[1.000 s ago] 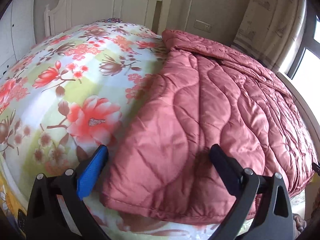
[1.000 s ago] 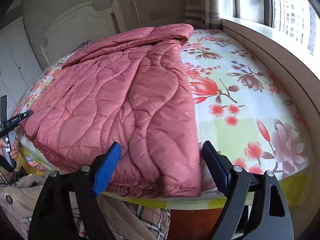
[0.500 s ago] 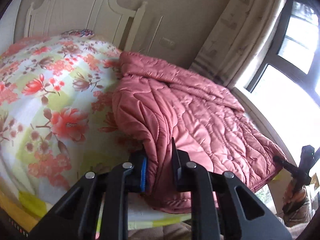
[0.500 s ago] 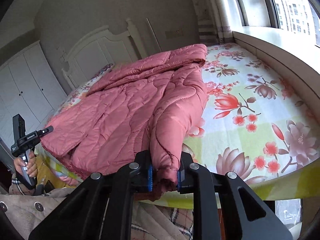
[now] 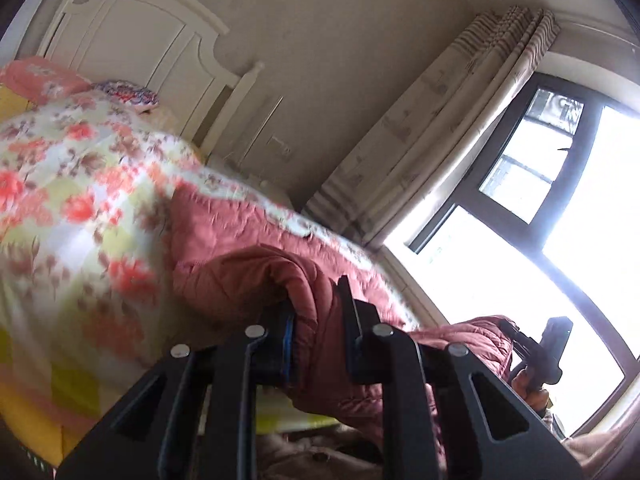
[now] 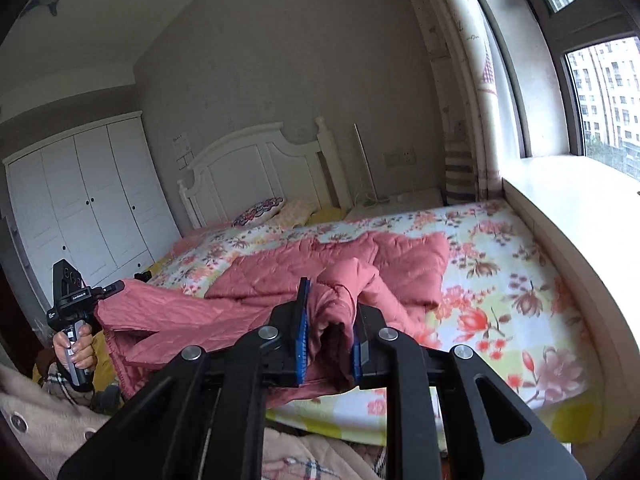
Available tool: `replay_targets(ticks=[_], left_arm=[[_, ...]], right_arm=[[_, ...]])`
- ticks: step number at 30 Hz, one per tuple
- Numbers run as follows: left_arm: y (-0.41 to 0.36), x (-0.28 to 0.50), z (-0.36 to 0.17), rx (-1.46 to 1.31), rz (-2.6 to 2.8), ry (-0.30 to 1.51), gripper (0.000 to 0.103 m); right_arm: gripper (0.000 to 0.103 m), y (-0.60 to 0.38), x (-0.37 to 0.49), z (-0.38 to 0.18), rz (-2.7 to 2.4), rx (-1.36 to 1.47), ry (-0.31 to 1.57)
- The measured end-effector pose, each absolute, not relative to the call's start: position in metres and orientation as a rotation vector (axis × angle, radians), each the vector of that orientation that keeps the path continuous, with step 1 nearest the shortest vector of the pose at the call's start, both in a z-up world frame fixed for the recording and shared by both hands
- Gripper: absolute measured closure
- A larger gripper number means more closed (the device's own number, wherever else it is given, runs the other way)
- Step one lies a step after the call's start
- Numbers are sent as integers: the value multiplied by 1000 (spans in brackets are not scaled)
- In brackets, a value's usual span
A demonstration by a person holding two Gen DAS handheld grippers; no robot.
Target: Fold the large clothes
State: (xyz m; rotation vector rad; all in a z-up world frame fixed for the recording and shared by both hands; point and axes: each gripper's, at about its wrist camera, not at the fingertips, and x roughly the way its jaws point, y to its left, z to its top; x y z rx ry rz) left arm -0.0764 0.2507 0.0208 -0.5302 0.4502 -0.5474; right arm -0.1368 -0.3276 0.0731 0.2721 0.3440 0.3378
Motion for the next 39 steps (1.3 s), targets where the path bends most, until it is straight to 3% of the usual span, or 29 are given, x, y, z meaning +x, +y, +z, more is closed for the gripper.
replay_targets(ticks=[8,11,12,13,14,15,16,19,30,31,32,33,34,35,39], left_arm=[[250,108,57,-660,-450,561,78],[253,191,53,-748,-336,626,50],[259,217,50,-782,-273,622,31],[265,232,46,-790,-209,604,19],[273,248,42,-789,-128,588,17],[279,260,36,-784,-78,590,17],[284,270,29,-780,-55,607,17],[288,286,9,-718,-122,663,17],[245,317,-53,-362,-413,899,14],[239,319,-56,-346,-437,912,14],[231,318,-58,-318,-451,915,16],[224,316,-59,-279,-453,906,37],[218,312,-58,-232,-444,902,91],[214,309,-57,-203,-428,902,97],[217,257,-8,-182,-474,702,97]], right_arm=[[83,-338,36,122,227,343,432],[82,-357,124,113,163,462,526],[80,-365,153,106,147,500,568],[78,-373,180,98,110,518,608],[53,-381,196,91,77,535,624],[14,-394,213,82,23,565,633],[5,-406,221,74,-18,595,617],[5,-428,227,49,1,633,600],[5,-402,239,-30,209,397,886],[7,-396,238,-34,225,390,895],[18,-391,236,-36,234,375,892],[52,-387,233,-37,233,352,881],[70,-380,226,-33,229,313,859],[86,-374,216,-25,219,278,825],[91,-353,156,35,223,174,645]])
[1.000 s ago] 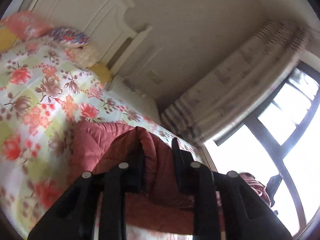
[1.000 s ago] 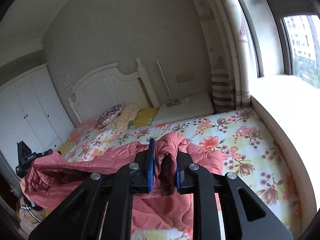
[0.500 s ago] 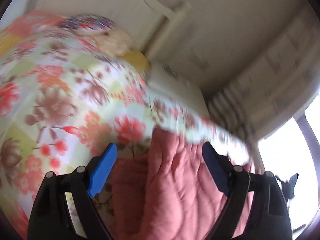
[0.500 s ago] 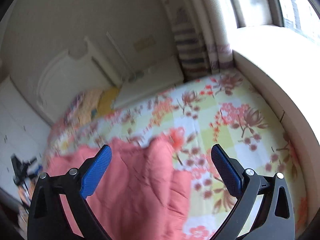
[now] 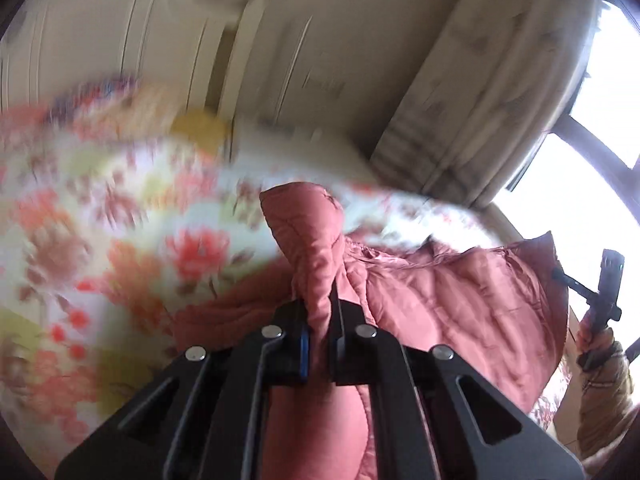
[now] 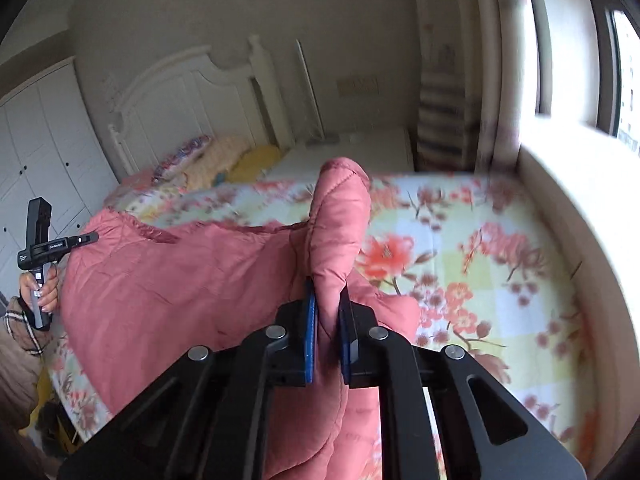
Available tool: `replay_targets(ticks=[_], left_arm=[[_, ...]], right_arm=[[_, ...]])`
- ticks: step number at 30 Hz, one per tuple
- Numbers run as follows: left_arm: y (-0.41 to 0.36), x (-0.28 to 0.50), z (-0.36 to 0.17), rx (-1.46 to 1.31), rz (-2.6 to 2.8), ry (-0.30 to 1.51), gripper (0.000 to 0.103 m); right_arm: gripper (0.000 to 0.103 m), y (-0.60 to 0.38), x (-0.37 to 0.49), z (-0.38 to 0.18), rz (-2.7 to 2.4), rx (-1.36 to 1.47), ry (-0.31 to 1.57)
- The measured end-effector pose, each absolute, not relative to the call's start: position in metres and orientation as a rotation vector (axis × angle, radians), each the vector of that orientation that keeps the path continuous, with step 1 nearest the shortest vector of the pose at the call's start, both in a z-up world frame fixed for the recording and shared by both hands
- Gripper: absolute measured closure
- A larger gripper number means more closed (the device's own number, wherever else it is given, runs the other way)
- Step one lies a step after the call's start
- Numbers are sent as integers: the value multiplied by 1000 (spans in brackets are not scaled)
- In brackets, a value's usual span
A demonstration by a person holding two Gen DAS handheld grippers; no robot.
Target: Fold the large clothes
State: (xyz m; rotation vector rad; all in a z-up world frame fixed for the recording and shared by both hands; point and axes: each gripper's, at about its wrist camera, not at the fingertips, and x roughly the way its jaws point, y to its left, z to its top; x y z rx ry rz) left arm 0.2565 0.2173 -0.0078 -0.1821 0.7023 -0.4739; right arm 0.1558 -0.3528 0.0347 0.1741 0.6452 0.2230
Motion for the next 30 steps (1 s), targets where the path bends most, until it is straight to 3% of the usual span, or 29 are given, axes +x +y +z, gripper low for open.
replay_targets(ticks=[6,10,13,15,22,23,25,26,27,30], left_arm=[[218,310,26,-197,-407,698,96],[212,378,-40,-213,-267,888,96],[212,383,-106,-218,-236,944,86],[228,373,-108,-316,-258,889,86],[218,369,-106,-217,-177,880,74],[210,370,-102,-179,-148,879,69],[195,367,-95,-44,-27,874,44],[189,365,-89,15,20,864,42],[187,364,-84,46,54,849,36],[184,332,-45,59,170,710,20]], right_arm=[[91,-358,197,87,129,200,617],[91,-366,282,24,14,287,813],[90,-365,304,-59,-71,289,966],[90,-369,287,-66,-58,330,855],[84,-367,278,-63,-77,302,833],[80,-361,278,-60,-89,280,833],[62,-357,276,-54,-136,225,834],[27,-357,274,-51,-197,200,844],[4,-361,271,-50,-240,193,851],[5,-367,243,-24,-227,237,783]])
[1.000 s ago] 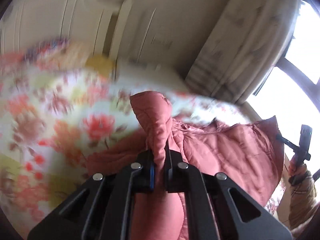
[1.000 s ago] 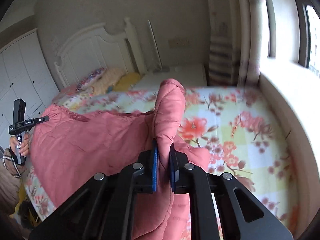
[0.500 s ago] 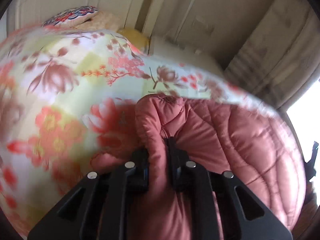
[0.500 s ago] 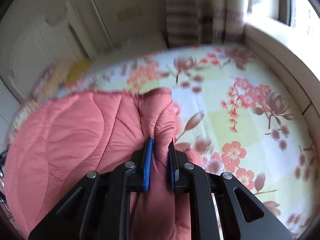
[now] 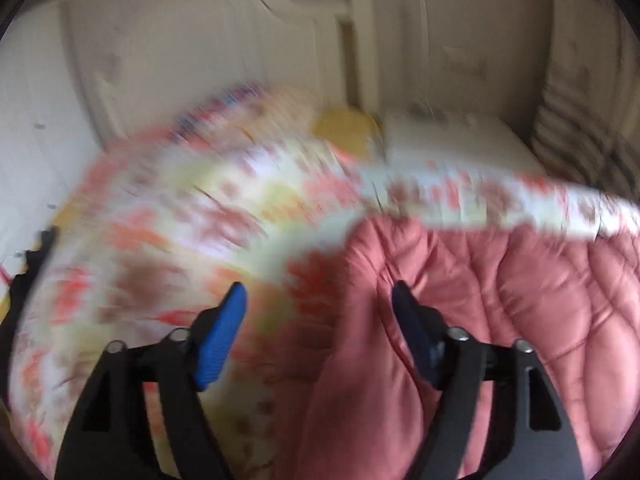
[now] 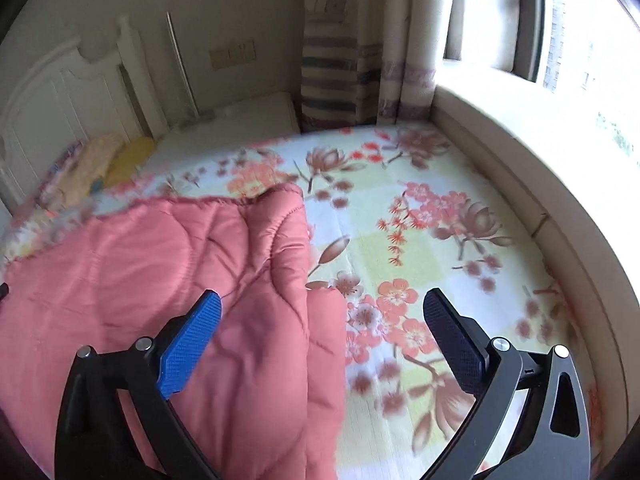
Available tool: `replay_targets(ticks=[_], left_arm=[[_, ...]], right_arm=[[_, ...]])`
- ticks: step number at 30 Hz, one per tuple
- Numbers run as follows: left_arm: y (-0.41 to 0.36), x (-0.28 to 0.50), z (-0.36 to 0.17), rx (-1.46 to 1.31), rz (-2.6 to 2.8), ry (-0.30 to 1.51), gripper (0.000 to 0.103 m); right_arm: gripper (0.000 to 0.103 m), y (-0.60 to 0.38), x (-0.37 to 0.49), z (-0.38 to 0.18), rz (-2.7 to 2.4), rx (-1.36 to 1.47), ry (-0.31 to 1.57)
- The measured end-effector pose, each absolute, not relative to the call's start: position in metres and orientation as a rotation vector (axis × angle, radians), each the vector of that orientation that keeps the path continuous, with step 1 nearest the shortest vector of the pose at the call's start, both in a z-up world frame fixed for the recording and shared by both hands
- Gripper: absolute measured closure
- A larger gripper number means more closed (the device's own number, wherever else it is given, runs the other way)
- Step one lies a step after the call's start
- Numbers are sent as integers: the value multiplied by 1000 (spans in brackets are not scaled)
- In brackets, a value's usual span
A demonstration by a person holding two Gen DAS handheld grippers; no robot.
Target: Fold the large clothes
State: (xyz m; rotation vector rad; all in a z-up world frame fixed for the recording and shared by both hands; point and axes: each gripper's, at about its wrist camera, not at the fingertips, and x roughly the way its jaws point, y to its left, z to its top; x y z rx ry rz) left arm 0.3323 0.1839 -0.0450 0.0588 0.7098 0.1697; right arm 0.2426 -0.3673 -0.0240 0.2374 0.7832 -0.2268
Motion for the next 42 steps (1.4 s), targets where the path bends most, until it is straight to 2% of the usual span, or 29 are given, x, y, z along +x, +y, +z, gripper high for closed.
replay_targets(ticks=[1,3,5,10,15,17,18,21,28,31,35,42], left_arm=[[181,312,-26,12,158,627,8],[172,286,-5,-36,117,516,2],[149,271,6,2,83,482,2],[110,276,-10,80,52,575,2],[98,293,-44,216,116,583,2],[101,312,-82,280,119,665,2],[105,318,-96,267,96,706,2],[105,319,-98,263,97,690,2],[111,323,-100,242,73,714,2],[109,323,-100,246,74,714,2],[109,321,-99,233,70,715,2],[109,322,-99,230,62,725,2]], right_arm=[[5,-363,230,-11,-233,230,742],[5,-345,211,15,-188,198,674],[5,-311,201,35,-105,150,649],[5,-206,202,52,65,-34,637],[5,-132,222,26,125,-190,690],[5,-120,235,-2,118,-208,775],[4,-120,245,-30,118,-205,833],[4,-135,243,-55,165,-109,769],[4,-144,239,-52,175,-68,783],[5,-140,233,-31,125,-64,822],[5,-148,192,-11,105,-123,736],[5,-227,163,-51,42,0,826]])
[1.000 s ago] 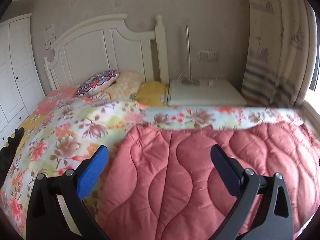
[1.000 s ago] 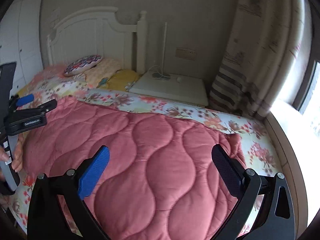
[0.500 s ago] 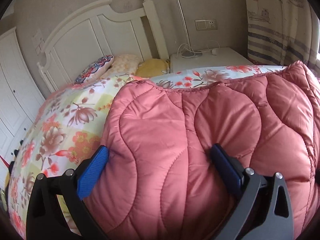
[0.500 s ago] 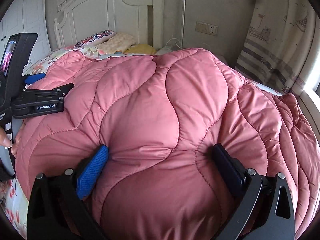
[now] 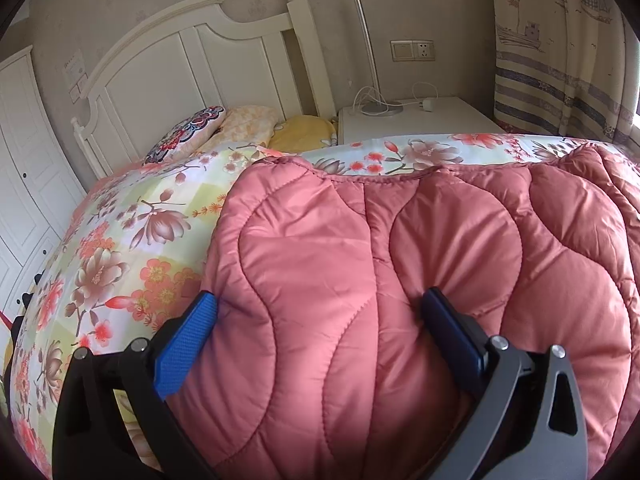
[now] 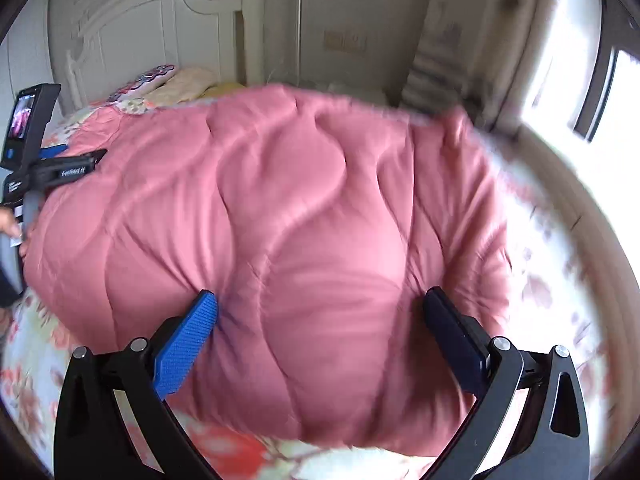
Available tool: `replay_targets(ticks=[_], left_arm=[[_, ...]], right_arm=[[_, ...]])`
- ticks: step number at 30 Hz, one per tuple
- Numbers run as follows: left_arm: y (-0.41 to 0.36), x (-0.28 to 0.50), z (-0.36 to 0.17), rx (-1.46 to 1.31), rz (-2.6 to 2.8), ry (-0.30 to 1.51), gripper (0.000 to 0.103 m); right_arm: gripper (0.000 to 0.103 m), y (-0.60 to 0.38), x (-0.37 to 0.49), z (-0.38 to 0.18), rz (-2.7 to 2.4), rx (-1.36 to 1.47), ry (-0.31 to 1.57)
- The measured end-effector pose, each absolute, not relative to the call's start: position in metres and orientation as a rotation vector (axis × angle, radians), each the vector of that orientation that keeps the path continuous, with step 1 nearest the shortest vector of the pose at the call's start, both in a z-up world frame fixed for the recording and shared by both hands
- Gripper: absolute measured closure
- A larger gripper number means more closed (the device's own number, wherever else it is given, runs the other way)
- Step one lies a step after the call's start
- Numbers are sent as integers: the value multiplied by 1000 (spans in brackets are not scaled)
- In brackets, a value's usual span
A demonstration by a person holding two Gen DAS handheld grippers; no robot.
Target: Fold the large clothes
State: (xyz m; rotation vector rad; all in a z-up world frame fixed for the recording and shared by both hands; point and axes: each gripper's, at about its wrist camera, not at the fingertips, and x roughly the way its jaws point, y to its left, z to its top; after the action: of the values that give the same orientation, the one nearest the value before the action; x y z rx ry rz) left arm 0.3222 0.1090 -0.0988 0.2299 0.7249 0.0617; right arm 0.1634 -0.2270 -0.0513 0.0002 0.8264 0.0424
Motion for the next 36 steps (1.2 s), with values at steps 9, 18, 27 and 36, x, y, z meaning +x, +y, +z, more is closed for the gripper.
replay_targets(ticks=[9,18,27,36], left_arm=[[110,322,-99,227,67,725,2],[109,321,-99,230,72,720,2],[108,320,-99,225,70,725,2],[108,320,-97,210,69,732,2]], right_arm=[[5,-257,146,-41,-65,37,820],[5,-262,158,1,-86,105,731],[5,-166,310,37,87,-56,763],[4,-188,372,-48,145,20,947]])
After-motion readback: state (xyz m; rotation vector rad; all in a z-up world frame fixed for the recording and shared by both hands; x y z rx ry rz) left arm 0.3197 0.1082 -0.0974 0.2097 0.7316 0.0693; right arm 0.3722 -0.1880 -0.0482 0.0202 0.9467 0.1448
